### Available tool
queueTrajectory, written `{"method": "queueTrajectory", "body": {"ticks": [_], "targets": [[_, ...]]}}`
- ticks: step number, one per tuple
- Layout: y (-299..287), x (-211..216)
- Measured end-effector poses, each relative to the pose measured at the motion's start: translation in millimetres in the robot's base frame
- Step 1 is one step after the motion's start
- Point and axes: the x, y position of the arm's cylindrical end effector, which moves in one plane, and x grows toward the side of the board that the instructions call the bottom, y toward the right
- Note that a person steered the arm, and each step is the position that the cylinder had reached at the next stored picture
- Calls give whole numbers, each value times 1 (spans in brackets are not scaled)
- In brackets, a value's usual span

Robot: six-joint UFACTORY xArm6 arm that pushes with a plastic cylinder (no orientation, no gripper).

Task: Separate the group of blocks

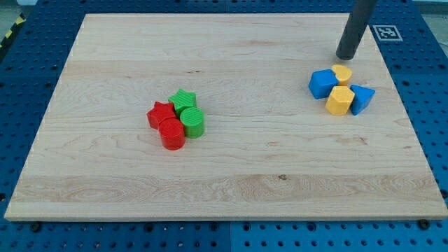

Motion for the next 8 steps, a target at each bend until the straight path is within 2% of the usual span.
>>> {"method": "queueTrajectory", "body": {"ticks": [1, 3, 4, 5, 6, 7, 8], "targets": [[-3, 0], [-71, 0], [-25, 0], [48, 7], [80, 66], [76, 128], [63, 137]]}}
